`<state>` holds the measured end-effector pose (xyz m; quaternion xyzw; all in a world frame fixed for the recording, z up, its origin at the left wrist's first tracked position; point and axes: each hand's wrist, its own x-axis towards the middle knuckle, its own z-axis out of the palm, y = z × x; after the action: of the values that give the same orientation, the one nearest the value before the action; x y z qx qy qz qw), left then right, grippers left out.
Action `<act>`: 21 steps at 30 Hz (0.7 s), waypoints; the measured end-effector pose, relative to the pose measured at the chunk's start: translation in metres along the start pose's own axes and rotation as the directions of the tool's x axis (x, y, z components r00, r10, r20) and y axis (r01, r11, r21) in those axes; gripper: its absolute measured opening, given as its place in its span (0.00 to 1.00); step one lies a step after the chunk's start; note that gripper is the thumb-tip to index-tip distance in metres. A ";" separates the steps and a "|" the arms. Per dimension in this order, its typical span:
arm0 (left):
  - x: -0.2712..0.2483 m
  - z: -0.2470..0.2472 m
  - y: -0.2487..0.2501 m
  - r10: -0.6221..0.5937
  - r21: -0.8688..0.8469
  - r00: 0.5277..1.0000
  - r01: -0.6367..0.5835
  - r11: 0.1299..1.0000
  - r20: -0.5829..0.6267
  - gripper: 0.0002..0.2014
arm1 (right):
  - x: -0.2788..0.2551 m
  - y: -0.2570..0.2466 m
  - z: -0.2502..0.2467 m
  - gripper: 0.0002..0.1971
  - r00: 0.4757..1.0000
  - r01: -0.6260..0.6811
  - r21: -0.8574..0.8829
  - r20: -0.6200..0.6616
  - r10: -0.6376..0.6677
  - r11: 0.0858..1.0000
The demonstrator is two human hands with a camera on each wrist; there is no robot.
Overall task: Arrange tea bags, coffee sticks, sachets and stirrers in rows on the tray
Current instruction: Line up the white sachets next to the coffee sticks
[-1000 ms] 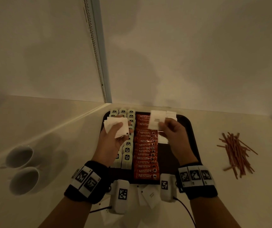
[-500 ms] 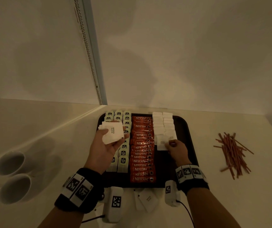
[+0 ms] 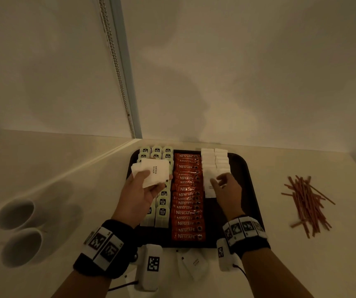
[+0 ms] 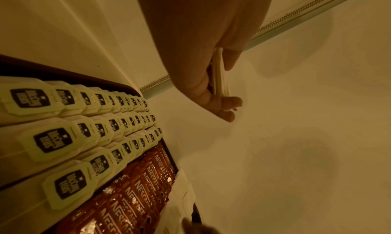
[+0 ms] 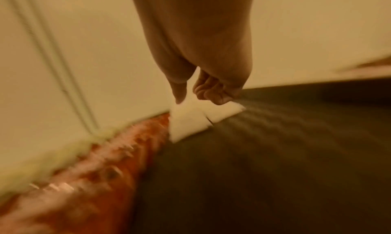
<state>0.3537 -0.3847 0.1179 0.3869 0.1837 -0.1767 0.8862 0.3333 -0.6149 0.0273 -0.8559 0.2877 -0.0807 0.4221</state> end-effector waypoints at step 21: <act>0.006 0.001 0.001 0.329 0.502 0.936 -0.346 0.793 0.126 0.15 | -0.053 -0.099 -0.010 0.12 0.818 -0.025 0.520 0.501 -0.281 0.854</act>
<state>0.3600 -0.3859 0.1161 0.6336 0.0431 -0.0649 0.7697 0.3279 -0.5451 0.1154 -0.7184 0.0592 0.0722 0.6893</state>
